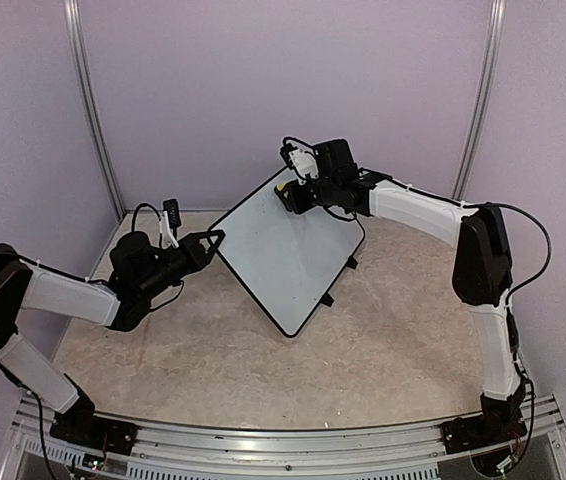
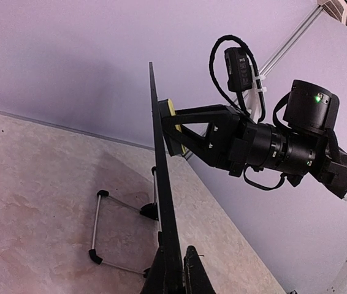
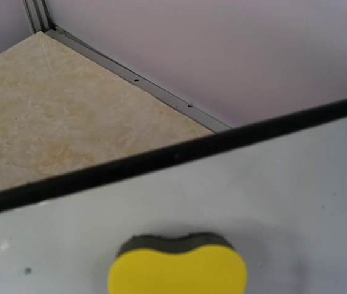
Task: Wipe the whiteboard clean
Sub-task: Erase the whiteboard at the center of the board.
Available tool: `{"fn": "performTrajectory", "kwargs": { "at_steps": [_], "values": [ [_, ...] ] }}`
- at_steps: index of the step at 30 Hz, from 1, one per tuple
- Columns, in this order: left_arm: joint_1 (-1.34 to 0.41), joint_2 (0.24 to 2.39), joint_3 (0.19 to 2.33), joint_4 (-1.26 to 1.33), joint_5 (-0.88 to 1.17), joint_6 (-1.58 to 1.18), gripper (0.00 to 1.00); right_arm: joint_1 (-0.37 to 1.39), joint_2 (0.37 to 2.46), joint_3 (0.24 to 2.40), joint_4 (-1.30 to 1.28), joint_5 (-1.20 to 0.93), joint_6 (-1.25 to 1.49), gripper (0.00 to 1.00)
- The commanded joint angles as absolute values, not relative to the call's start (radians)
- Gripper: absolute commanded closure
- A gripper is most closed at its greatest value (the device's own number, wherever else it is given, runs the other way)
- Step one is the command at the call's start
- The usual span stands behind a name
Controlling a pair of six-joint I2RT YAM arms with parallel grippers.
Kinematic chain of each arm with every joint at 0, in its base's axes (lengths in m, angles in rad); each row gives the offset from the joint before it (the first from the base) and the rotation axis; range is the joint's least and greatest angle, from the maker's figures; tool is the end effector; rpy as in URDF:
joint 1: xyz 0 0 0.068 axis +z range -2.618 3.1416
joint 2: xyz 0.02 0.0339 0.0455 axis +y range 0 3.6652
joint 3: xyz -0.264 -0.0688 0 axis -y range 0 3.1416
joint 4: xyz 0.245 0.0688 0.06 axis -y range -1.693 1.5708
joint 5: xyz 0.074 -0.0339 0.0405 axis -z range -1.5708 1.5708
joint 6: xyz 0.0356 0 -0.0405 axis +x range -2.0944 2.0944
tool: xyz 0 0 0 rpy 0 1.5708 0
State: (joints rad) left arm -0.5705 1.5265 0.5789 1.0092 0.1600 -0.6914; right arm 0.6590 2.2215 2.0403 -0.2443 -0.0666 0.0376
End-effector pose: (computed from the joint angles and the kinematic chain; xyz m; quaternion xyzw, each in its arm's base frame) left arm 0.2570 -0.1716 0.2200 0.0169 0.6851 -0.4726 0.5541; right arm 0.4187 0.3273 0.2932 -0.2740 0.7943 0.2111 0.4995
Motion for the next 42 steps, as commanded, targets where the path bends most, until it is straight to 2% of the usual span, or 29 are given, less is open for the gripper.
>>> {"fn": "performTrajectory", "kwargs": {
  "at_steps": [1, 10, 32, 42],
  "values": [
    [-0.640, 1.505, 0.611, 1.088, 0.395, -0.614, 1.00, 0.676, 2.259, 1.998, -0.280, -0.072, 0.027, 1.00],
    [-0.640, 1.503, 0.611, 1.090, 0.395, -0.617, 1.00, 0.676, 2.138, 1.705, -0.177, -0.053, 0.048, 1.00],
    [-0.638, 1.501, 0.607, 1.082, 0.373, -0.626, 1.00, 0.580, 1.717, 1.263, -0.111, 0.118, 0.144, 1.00],
    [-0.631, 1.489, 0.605, 1.066, 0.362, -0.618, 1.00, 0.505, 1.591, 1.157, -0.124, 0.221, 0.252, 1.00]
  ]
}}
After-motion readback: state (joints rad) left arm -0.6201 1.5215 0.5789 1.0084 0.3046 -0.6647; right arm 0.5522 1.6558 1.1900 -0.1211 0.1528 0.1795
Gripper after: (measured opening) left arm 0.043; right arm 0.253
